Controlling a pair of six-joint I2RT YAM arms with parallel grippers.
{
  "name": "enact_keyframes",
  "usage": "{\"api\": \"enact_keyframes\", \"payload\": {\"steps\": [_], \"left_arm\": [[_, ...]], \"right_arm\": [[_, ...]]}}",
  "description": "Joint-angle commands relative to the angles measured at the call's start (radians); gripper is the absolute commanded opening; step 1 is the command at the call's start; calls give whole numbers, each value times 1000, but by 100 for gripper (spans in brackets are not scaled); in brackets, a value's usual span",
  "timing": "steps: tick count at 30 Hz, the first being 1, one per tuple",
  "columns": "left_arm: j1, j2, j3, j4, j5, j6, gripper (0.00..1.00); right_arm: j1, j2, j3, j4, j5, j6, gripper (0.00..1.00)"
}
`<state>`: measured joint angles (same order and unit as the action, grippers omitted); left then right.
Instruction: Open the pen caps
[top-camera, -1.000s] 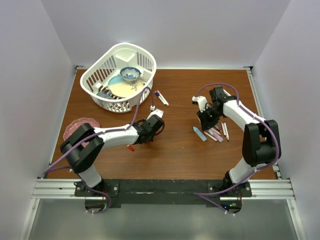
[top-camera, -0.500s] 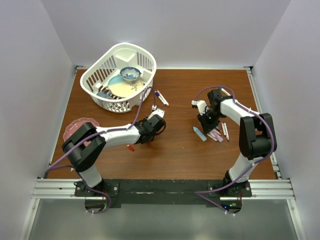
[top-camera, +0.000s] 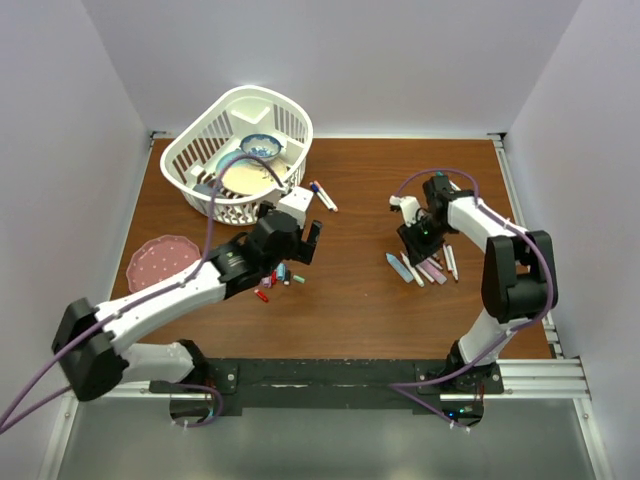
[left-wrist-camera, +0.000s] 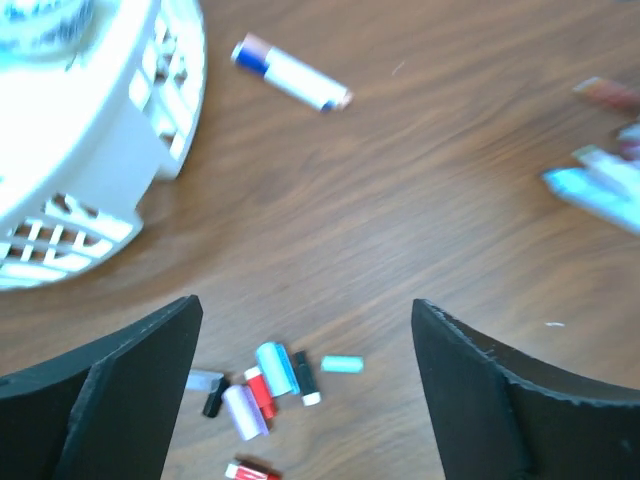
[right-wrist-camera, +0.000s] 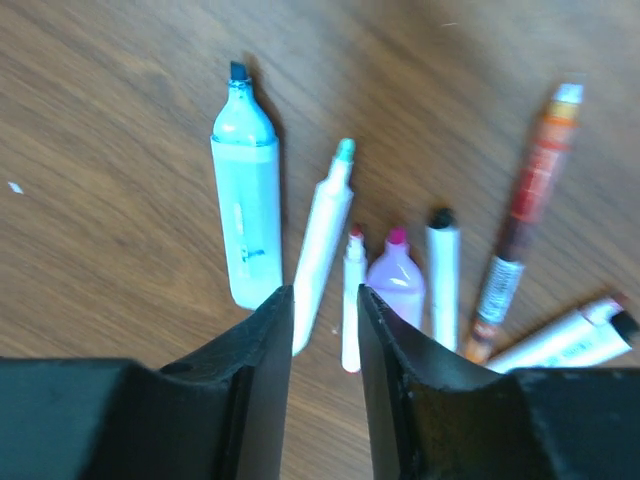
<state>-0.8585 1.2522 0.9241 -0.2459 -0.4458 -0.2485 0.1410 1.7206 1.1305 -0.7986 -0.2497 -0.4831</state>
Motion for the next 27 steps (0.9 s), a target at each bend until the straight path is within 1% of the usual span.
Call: {"api": "enact_keyframes", "payload": {"steps": [1,3,4,5,6,7,8,9,10,11,12,13,15,18,20,21,24,27], "left_arm": [[30,-135,-5,19,133,93,93],[45,-178,2,-13,156,123,93],[52,-194,-1,-42,150,162,93],[52,-209,-8,-49,141,185,93],[53,-244,-45,-47,127,207,93],[52,-264,-68,-32,90,239,93],[52,-284,-97,-20,69,244,93],[53,-321,-149,-3,40,244,95],[53,-339,-174,32,41,244,95],[55,-355,-194,49,50,264,95],[59,-379,-212,60,80,276,95],[62,-385,-214,65,88,279,95],[73,-395,-217,68,88,278,95],[73,-390,-223,82,125,278,94],[76,-384,-220,79,131,279,94],[82,-379,-222,80,131,281,94],[102,-379,-223,83,148,278,94],[128,-370,-223,86,166,276,94]], "right_arm": [[-90,-110,72,41,-130,8,43],[-125,-115,90,90,-117,24,48],[-138,-108,115,108,-108,26,55],[-139,-98,132,130,-85,29,58],[-183,-86,149,180,-68,52,61],[-199,-40,197,199,-62,61,65],[-213,-11,228,214,-53,67,71],[-231,32,265,220,-48,70,72],[-239,110,349,213,-48,66,74],[-242,158,394,204,-46,55,77],[-244,198,438,185,-25,35,78],[-244,273,510,184,-8,34,78],[-248,338,584,167,12,26,80],[-261,466,768,138,38,32,80],[-268,546,839,115,53,43,80],[-276,569,901,111,65,60,79],[-287,647,1001,93,86,72,79],[-288,704,1055,81,107,66,78]]}}
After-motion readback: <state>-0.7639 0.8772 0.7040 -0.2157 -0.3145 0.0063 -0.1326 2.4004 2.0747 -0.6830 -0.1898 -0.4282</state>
